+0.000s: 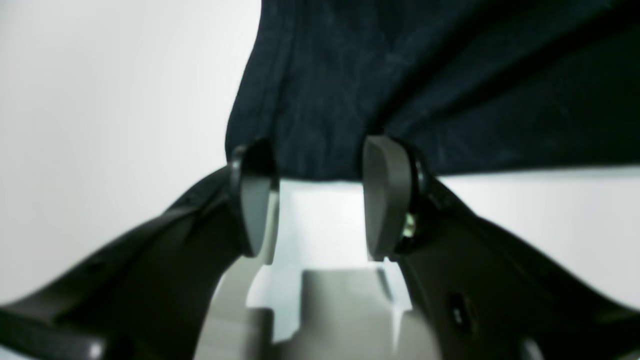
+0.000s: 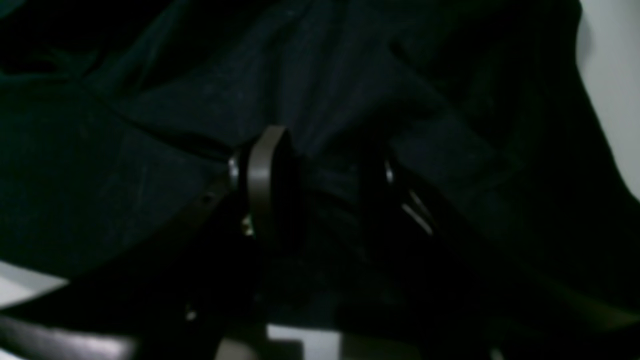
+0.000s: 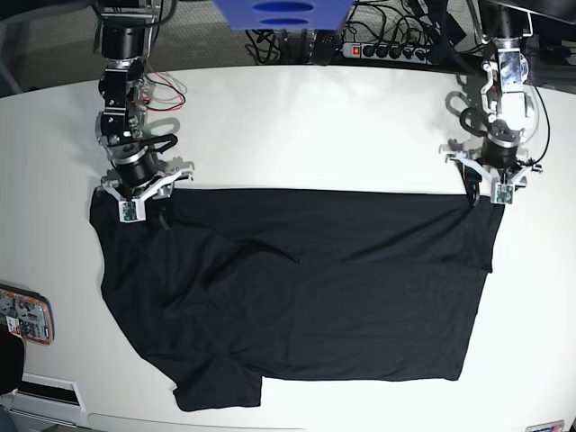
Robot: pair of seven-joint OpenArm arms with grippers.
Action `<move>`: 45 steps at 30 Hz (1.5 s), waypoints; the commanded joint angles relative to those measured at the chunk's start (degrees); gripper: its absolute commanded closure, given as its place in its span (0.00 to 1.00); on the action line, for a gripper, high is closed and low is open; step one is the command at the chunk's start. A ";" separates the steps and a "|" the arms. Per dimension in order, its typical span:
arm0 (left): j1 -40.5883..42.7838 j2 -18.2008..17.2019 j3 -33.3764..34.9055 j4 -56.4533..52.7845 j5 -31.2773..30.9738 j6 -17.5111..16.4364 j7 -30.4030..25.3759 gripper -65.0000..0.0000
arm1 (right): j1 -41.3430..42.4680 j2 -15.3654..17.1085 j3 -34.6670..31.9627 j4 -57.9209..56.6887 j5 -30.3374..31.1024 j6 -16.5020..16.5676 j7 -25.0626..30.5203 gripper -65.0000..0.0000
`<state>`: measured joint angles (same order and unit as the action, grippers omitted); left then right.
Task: Fold the T-shirt properly
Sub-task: 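Pull the held shirt edge further toward the robot with both grippers, then adjust the left gripper's grip on the shirt edge and keep pulling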
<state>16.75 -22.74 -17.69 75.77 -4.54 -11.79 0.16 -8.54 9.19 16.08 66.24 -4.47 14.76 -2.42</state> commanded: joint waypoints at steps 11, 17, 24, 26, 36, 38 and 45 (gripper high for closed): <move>1.66 -0.60 -0.37 6.04 1.50 0.14 4.45 0.58 | -5.40 0.35 0.14 1.41 -4.45 -0.83 -15.83 0.66; -2.38 -0.60 -0.02 12.19 1.50 -0.03 11.04 0.58 | -5.40 0.35 -0.03 1.50 -4.45 -0.83 -18.11 0.66; -13.72 -1.04 5.52 7.97 1.77 -0.30 23.00 0.58 | -5.49 0.26 -0.21 3.43 -4.45 -0.83 -18.55 0.66; -15.48 -1.04 8.68 6.39 1.77 -0.30 27.57 0.58 | -5.49 0.26 -0.30 5.37 -4.45 -0.83 -18.64 0.66; -15.39 -0.86 14.57 -7.15 -1.66 -0.30 29.77 0.58 | -5.75 0.26 -0.30 7.04 -4.45 -0.83 -18.64 0.66; -13.72 -1.04 14.57 -7.77 -4.48 -0.30 29.68 0.58 | -5.84 0.26 -0.30 7.04 -4.45 -0.83 -18.64 0.66; -8.45 -0.95 14.57 -6.54 -7.55 -0.30 26.52 0.58 | -5.93 0.08 -0.38 7.04 -4.45 -0.83 -18.55 0.66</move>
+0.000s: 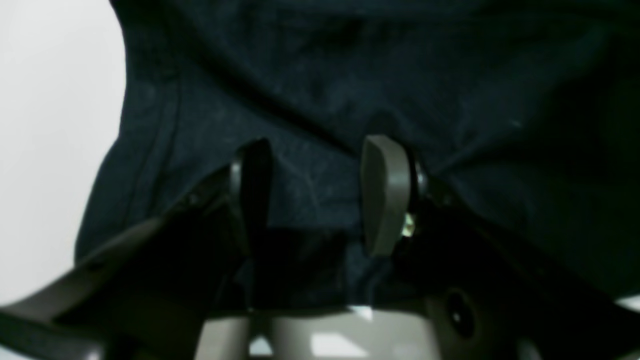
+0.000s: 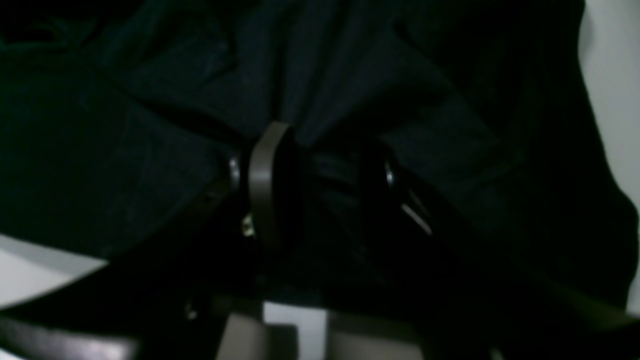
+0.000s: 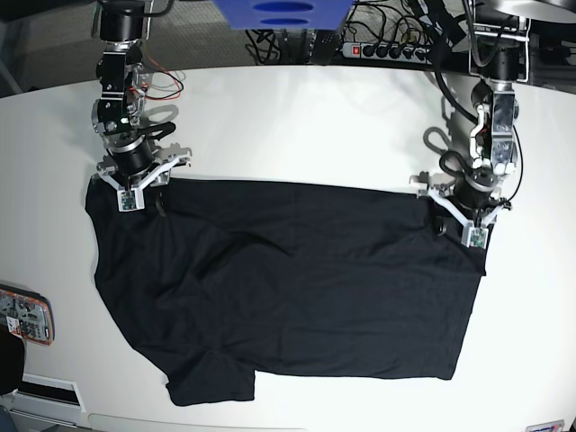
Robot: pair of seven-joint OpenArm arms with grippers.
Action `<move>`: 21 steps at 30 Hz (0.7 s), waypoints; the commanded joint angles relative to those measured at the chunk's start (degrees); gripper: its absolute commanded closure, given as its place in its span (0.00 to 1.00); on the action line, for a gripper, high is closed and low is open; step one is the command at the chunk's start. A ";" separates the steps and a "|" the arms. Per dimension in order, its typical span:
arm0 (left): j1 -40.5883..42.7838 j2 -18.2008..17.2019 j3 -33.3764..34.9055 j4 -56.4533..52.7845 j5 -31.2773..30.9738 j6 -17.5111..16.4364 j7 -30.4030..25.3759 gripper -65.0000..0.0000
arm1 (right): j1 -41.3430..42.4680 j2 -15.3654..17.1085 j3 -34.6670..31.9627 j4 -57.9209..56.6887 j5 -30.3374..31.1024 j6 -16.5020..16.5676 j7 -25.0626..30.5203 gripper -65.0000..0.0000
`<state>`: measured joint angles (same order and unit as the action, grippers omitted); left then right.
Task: Fold the T-shirt properly
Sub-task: 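Adjust the left gripper's grip on the shirt edge and keep pulling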
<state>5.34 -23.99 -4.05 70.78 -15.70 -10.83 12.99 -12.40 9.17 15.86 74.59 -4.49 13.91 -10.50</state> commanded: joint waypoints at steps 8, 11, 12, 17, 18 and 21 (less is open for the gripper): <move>6.57 0.47 0.85 -1.47 3.44 -0.99 13.69 0.58 | -4.17 0.11 -0.16 -0.96 -4.43 0.02 -10.46 0.66; 7.62 0.47 0.85 -1.47 3.44 -0.99 13.69 0.58 | -4.78 0.11 -0.16 1.68 -4.43 0.02 -10.46 0.66; 8.06 0.47 0.85 -1.47 3.44 -0.99 13.69 0.58 | -4.78 0.11 -0.16 2.47 -4.43 0.02 -10.55 0.66; 11.14 0.21 -0.12 2.67 3.44 -0.82 13.69 0.58 | -6.45 0.19 0.10 4.05 -4.43 0.02 -10.55 0.66; 11.49 0.30 -1.18 3.37 3.53 -0.82 13.86 0.58 | -6.45 0.19 0.01 4.05 -4.43 0.02 -10.55 0.66; 12.37 0.47 -3.81 4.07 3.53 -0.82 14.13 0.58 | -6.72 0.19 -0.08 4.49 -4.43 0.02 -10.64 0.66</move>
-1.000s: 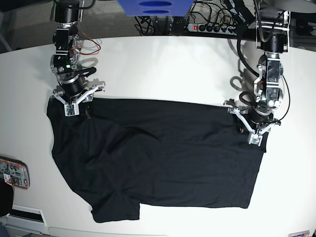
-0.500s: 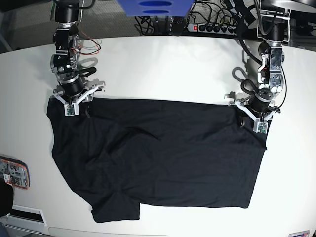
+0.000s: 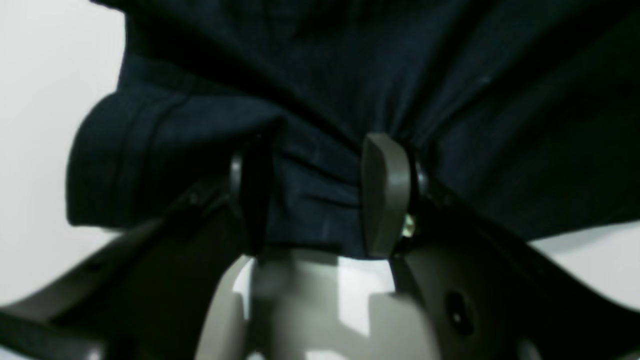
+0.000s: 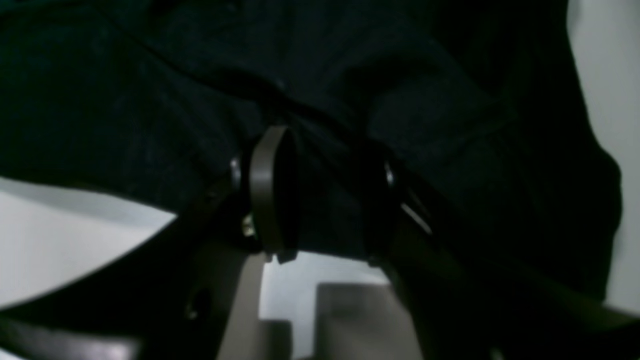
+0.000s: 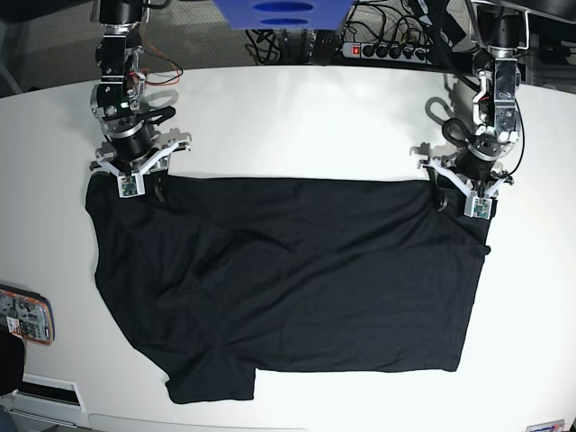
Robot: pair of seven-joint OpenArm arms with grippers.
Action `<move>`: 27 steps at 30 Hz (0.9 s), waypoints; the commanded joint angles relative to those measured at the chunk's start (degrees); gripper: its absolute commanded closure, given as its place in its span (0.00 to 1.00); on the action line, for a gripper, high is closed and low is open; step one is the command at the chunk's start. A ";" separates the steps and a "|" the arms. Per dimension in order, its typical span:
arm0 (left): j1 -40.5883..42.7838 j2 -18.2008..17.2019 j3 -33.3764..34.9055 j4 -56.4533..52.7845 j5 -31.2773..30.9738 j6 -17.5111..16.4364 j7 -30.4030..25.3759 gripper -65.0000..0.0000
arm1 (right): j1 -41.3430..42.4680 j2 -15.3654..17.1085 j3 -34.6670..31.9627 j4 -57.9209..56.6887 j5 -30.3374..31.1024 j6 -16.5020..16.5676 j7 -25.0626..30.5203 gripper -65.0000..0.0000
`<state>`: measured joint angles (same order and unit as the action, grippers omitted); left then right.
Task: Fold the T-shirt properly
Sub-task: 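Adjust the left gripper's grip on the shirt edge and keep pulling, then drag the shirt edge toward the robot with both grippers, flattening it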
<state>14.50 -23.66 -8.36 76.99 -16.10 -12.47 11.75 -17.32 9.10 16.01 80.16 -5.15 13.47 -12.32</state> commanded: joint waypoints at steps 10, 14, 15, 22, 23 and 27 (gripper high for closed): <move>7.43 0.14 -0.56 -1.34 3.92 0.82 14.93 0.58 | -2.06 0.35 -0.32 0.41 -3.78 0.46 -10.67 0.66; 10.51 0.14 -0.65 3.58 3.92 0.82 15.28 0.58 | -4.61 0.35 -0.32 3.58 -3.78 0.46 -10.76 0.66; 11.39 0.23 -1.09 5.16 3.92 0.82 15.37 0.58 | -4.70 0.35 -0.32 4.54 -3.78 0.46 -10.76 0.66; 15.96 1.81 -6.01 10.79 3.92 0.82 15.37 0.58 | -7.60 0.35 -0.32 7.44 -3.78 0.46 -12.52 0.66; 16.22 1.81 -6.10 10.79 3.92 0.82 15.37 0.58 | -7.60 0.35 -0.32 7.44 -3.78 0.46 -12.52 0.66; 17.54 1.81 -6.10 10.79 3.92 0.82 15.37 0.58 | -10.41 0.35 -0.32 7.88 -3.78 0.46 -12.52 0.66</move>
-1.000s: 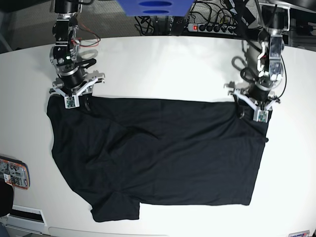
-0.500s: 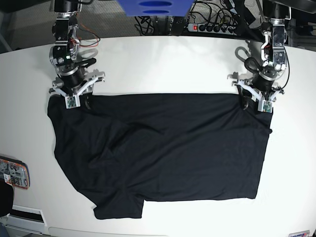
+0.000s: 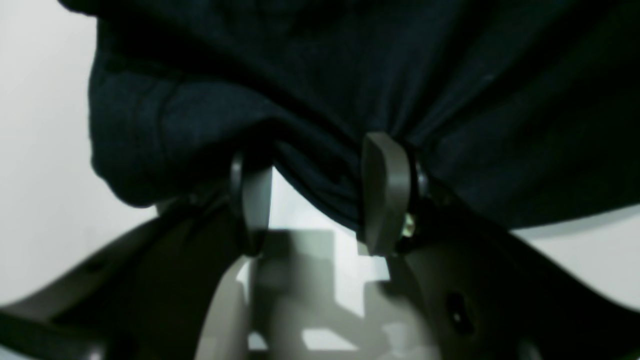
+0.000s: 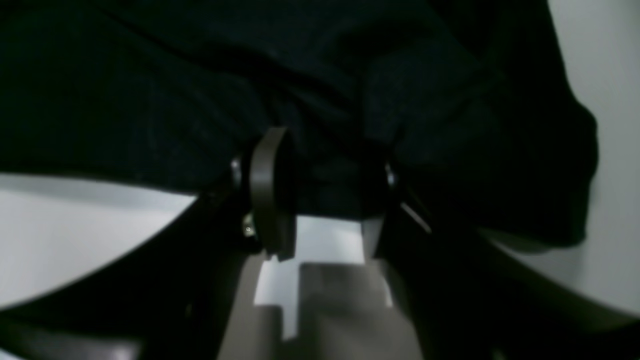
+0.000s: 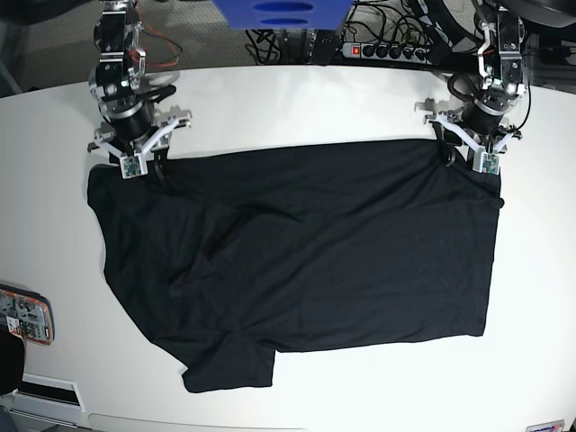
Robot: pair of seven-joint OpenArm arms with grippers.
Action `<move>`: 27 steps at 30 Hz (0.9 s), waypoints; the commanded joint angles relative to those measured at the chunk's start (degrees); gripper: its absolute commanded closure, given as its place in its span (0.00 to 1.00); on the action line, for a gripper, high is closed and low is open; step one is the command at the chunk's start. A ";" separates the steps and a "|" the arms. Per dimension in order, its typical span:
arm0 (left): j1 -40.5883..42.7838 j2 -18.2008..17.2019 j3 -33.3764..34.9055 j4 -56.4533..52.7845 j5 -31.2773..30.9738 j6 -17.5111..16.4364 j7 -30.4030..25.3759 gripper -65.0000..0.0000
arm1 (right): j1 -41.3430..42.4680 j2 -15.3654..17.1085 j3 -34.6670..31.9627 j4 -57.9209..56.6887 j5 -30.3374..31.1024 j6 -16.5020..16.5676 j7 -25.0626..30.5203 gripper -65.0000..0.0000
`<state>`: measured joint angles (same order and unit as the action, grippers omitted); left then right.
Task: Fold the T-shirt properly
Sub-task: 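Drag the shirt edge toward the robot with both grippers, flattening it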
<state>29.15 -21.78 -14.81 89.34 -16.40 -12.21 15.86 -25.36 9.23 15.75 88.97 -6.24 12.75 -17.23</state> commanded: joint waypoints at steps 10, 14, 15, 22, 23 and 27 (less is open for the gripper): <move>5.80 0.02 0.35 0.55 4.23 0.56 11.18 0.58 | -6.15 0.22 0.21 2.15 -2.68 1.18 -7.69 0.66; 5.89 0.02 0.35 0.55 4.14 0.56 11.18 0.58 | -6.68 0.22 0.30 4.26 -2.68 1.18 -7.95 0.66; 5.97 0.02 0.35 0.55 4.14 0.56 11.18 0.58 | -6.85 0.22 0.38 4.61 -2.68 1.18 -7.95 0.66; 7.47 0.02 0.35 0.46 4.14 0.56 10.91 0.58 | -8.88 0.22 0.47 6.28 -2.68 1.18 -7.95 0.66; 7.47 0.02 0.35 0.46 4.14 0.56 10.91 0.58 | -8.88 0.22 0.47 6.99 -2.60 1.18 -7.95 0.66; 7.29 0.02 0.35 0.46 4.14 0.56 10.91 0.58 | -8.70 0.13 0.47 12.35 -2.60 1.18 -9.62 0.66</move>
<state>34.11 -21.78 -15.09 91.53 -16.73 -11.84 13.80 -33.52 9.10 16.12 100.49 -8.23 13.72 -26.22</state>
